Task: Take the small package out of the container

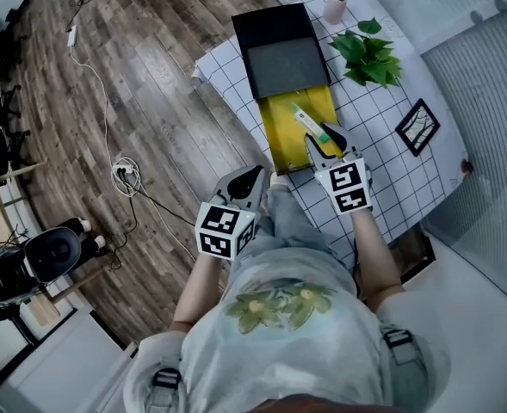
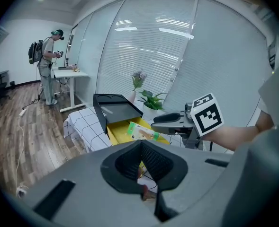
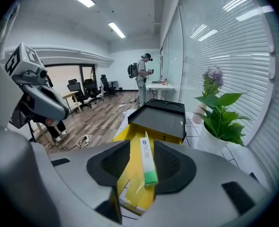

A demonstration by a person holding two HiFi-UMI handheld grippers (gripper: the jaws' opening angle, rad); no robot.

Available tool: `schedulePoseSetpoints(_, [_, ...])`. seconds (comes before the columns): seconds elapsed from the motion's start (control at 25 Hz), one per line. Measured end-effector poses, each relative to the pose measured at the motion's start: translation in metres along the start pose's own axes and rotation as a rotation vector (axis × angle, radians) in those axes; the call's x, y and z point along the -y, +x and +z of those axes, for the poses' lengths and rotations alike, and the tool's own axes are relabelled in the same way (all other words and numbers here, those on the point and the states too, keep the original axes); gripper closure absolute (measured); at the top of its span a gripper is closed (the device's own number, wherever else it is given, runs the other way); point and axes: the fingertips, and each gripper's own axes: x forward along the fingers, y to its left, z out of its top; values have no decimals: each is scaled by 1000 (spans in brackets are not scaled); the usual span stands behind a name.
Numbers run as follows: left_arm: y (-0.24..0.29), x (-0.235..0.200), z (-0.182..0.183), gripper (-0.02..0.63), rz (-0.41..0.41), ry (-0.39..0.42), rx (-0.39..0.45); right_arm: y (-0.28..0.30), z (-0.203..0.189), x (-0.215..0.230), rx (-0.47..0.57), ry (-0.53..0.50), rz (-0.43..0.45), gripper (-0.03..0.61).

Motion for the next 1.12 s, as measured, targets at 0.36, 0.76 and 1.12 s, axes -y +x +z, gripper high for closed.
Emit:
schedulePoseSetpoints(0.36, [2,0,-1,607,4,-8,-5,16,-16,3,-77,-82,-12,442])
schedulePoseSetpoints(0.76, [3,0,-3,607,-5,-9,-11,27,-32,4,-137,-118,-22,442])
schedulePoseSetpoints(1.12, [1,-3,-7,607,2,-14,-12,36,-41,6,-157,-115,-20,442])
